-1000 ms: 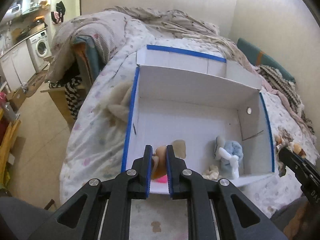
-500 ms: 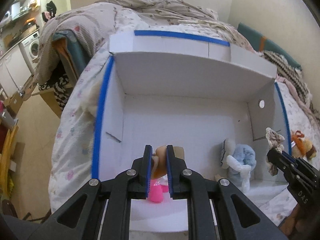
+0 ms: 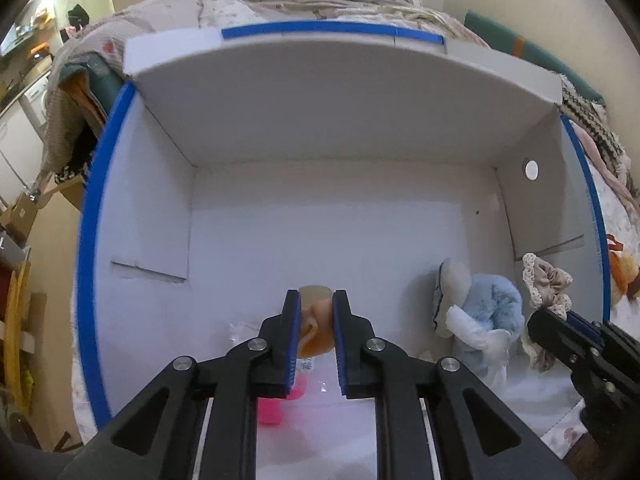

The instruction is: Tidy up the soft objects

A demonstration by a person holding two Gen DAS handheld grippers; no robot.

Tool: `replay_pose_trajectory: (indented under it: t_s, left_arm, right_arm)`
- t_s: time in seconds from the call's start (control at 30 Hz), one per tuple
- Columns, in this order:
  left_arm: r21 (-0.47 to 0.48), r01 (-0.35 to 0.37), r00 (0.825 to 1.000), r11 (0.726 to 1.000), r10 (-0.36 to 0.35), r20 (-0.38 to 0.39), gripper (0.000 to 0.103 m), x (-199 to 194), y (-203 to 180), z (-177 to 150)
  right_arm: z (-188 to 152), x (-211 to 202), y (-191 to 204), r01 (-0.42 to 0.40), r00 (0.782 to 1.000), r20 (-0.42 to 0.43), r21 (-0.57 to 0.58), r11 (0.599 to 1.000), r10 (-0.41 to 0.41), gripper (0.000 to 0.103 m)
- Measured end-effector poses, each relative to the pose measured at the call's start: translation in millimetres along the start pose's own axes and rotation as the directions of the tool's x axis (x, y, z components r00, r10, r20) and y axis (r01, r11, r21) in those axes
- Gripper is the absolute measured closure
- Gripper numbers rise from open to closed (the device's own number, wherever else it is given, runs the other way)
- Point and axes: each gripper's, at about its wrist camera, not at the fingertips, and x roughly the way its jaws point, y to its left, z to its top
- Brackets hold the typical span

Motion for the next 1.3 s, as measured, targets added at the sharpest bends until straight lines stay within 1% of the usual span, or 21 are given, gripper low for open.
replay_pose_trajectory:
  t_s: [0.07,0.1,0.17,0.2,0.27,0.3,0.33,0.37,0.4,0.43,0.53,0.57,0.6,0.67,0.8,0.9,0.97,1.03,1.17,1.2,1.3]
  left_arm:
    - [0.006,0.006,1.000,1.000,-0.006,-0.013,0.090,3.2,-1.8,-1.4]
    - [0.007,-0.001,1.000,1.000,0.001,-0.014,0.090,3.8,-2.4,-1.8]
    - [0.007,-0.009,1.000,1.000,0.009,-0.013,0.090,3.5,-2.7,-1.8]
    - [0.009,-0.009,1.000,1.000,0.009,-0.015,0.089,3.1,-3.1,-1.6]
    - [0.017,-0.016,1.000,1.000,0.017,-0.015,0.081,1.5,-4.4,-1.0]
    - [0.025,-0.025,1.000,0.999,0.025,-0.010,0.074,-0.3,-5.6,-0.7]
    - [0.032,-0.033,0.999,0.999,0.033,-0.004,0.065,-2.1,-5.9,-0.3]
    - [0.036,-0.043,0.999,0.998,0.043,0.006,0.059,-4.9,-6.1,-0.3]
    - [0.036,-0.048,0.999,0.998,0.048,0.019,0.047,-8.7,-5.5,-0.6]
    - [0.033,-0.049,0.998,0.998,0.048,0.034,0.041,-13.3,-4.1,-1.2]
    - [0.020,-0.032,0.998,0.999,0.031,0.048,0.040,-20.2,-1.6,-0.2]
    - [0.016,-0.032,0.998,0.999,0.032,0.045,0.040,-22.2,0.1,-0.3]
    - [0.009,-0.033,0.999,0.999,0.032,0.043,0.040,-24.4,1.8,-0.5]
    - [-0.007,-0.027,0.998,1.000,0.028,0.049,0.040,-29.8,6.8,-1.3]
    - [-0.032,-0.052,0.994,0.998,0.055,0.092,0.040,-47.5,18.3,-5.8]
    - [-0.052,-0.100,0.987,0.994,0.106,0.125,0.037,-62.5,28.1,-14.4]
    - [-0.069,-0.113,0.983,0.991,0.122,0.137,0.035,-72.6,37.1,-22.5]
    - [-0.090,-0.110,0.982,0.990,0.123,0.145,0.026,-80.9,47.2,-32.8]
    - [-0.114,-0.093,0.981,0.989,0.111,0.157,0.022,-96.4,68.0,-57.1]
    - [-0.121,-0.078,0.983,0.990,0.096,0.153,0.018,-98.9,72.9,-63.3]
    - [-0.139,-0.056,0.987,0.989,0.076,0.140,0.015,-105.6,82.6,-81.9]
  right_arm:
    - [-0.1,1.7,-6.1,-0.074,0.997,-0.015,0.058,0.996,0.075,0.084]
    - [-0.7,2.5,-7.5,-0.085,0.996,-0.022,0.069,0.994,0.087,0.084]
    - [-2.4,0.9,-5.8,-0.069,0.997,-0.018,0.059,0.996,0.071,0.082]
    - [-2.7,-0.5,-4.2,-0.077,0.997,-0.014,0.059,0.995,0.078,0.077]
    - [-2.5,-2.8,-3.0,-0.087,0.996,-0.004,0.063,0.994,0.088,0.065]
    - [-2.5,-4.0,-2.6,-0.090,0.996,0.004,0.064,0.994,0.090,0.048]
    - [-2.4,-5.9,-2.5,-0.097,0.995,0.016,0.067,0.993,0.096,0.036]
    - [-1.8,-7.8,-3.0,-0.102,0.995,0.028,0.070,0.992,0.101,0.035]
    - [-0.4,-9.8,-2.4,-0.108,0.994,0.039,0.074,0.991,0.105,0.034]
    - [0.4,-11.8,-2.5,-0.112,0.993,0.047,0.075,0.991,0.109,0.033]
    - [2.4,-16.5,-4.2,-0.126,0.990,0.067,0.082,0.989,0.120,0.022]
    - [2.5,-18.4,-3.4,-0.120,0.991,0.072,0.081,0.989,0.114,0.017]
    - [3.3,-20.8,-1.6,-0.093,0.993,0.082,0.075,0.993,0.087,0.002]
    - [2.7,-28.7,2.5,-0.084,0.990,0.121,0.058,0.995,0.077,0.000]
    - [0.2,-41.3,4.9,-0.073,0.986,0.157,0.059,0.996,0.063,0.000]
    - [-4.9,-50.2,4.2,-0.045,0.985,0.169,0.068,0.997,0.033,0.000]
    - [-7.7,-54.7,5.3,-0.015,0.986,0.168,0.070,0.997,0.003,0.000]
    - [-12.2,-57.7,7.0,0.030,0.986,0.163,0.062,0.998,-0.039,0.000]
    - [-27.2,-63.1,13.8,0.144,0.974,0.171,0.041,0.989,-0.149,0.000]
    - [-30.9,-64.7,16.5,0.169,0.969,0.175,0.030,0.985,-0.172,0.000]
    - [-39.1,-69.5,24.0,0.175,0.970,0.170,0.006,0.985,-0.174,0.000]
